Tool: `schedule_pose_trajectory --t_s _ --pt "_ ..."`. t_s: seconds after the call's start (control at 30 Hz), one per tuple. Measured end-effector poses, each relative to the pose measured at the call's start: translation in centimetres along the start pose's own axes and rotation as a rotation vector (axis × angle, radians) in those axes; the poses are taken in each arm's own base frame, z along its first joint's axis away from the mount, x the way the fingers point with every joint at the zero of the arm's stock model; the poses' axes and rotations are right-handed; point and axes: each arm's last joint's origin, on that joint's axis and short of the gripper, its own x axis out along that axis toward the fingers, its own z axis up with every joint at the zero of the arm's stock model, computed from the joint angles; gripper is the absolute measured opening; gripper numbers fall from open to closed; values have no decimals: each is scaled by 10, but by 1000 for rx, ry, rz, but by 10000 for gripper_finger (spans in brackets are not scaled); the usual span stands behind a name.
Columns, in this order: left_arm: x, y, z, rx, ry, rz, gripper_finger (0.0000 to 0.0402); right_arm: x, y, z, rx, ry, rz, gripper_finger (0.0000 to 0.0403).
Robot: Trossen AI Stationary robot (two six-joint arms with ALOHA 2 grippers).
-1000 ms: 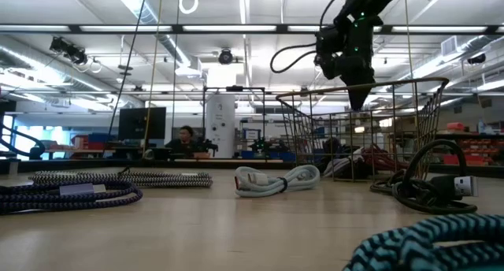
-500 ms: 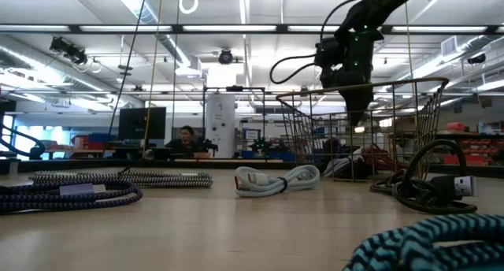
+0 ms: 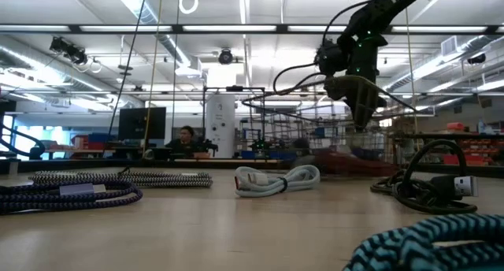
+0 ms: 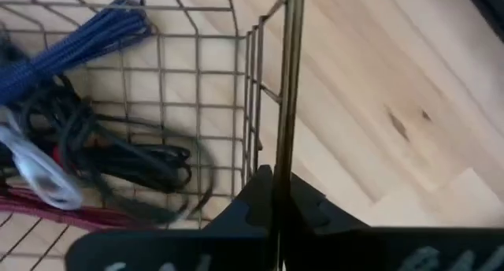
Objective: Pick and place USB-C Cables
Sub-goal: Move the gold wire basket to the center of the table
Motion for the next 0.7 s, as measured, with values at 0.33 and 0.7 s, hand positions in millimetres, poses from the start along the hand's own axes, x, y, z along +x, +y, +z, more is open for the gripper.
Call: schedule_pose_trajectory --t_s 0.33,0.7 --pt "0 0 0 5 0 0 11 3 8 4 154 -43 13 5" --pt "0 1 1 28 -27 36 11 7 55 7 404 -113 82 4"
